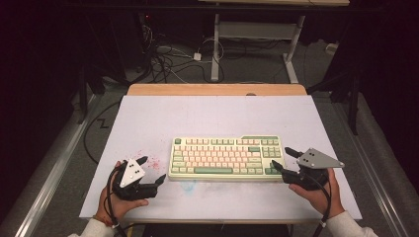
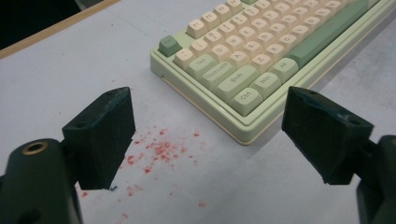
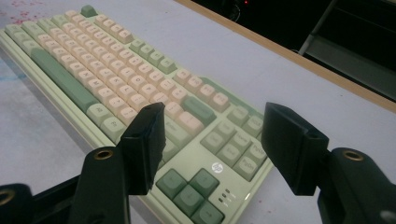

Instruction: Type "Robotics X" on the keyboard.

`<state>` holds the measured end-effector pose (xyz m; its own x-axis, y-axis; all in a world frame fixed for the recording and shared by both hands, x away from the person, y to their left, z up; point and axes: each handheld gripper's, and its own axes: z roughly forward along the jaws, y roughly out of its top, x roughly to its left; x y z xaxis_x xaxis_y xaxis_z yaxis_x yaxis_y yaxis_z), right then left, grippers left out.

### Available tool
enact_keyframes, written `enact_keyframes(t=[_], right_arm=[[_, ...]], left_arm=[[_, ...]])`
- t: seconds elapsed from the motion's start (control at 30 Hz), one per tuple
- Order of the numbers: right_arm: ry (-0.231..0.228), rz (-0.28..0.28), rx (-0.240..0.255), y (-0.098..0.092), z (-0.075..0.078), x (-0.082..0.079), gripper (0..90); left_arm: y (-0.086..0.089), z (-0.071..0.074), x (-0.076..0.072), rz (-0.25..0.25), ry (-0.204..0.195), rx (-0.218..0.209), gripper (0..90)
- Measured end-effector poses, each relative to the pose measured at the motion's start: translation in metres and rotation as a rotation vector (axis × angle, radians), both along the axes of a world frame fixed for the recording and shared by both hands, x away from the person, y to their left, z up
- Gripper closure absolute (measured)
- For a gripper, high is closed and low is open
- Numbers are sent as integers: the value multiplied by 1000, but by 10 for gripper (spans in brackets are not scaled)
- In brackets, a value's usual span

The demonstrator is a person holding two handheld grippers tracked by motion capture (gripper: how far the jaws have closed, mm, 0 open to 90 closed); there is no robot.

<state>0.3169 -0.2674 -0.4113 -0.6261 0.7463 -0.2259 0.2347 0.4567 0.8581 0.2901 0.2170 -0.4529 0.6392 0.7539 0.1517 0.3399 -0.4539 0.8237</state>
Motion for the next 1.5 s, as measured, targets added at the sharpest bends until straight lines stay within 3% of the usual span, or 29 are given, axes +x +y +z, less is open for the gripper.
enact_keyframes(t=[0.2, 0.37, 0.47, 0.87, 1.5], right_arm=[[10, 34, -7, 9, 1, 5, 536], [46, 84, -5, 18, 1, 12, 815], [59, 118, -15, 21, 1, 15, 900], [109, 139, -40, 34, -5, 23, 900], [208, 146, -107, 48, -34, 44, 900]], left_arm=[[-1, -1, 0, 0, 4, 9, 160], [-2, -2, 0, -1, 13, 15, 165], [-2, -3, 0, -6, 18, 17, 165], [-5, -3, 1, -18, 27, 16, 162], [-13, 1, 8, -21, 39, 20, 166]])
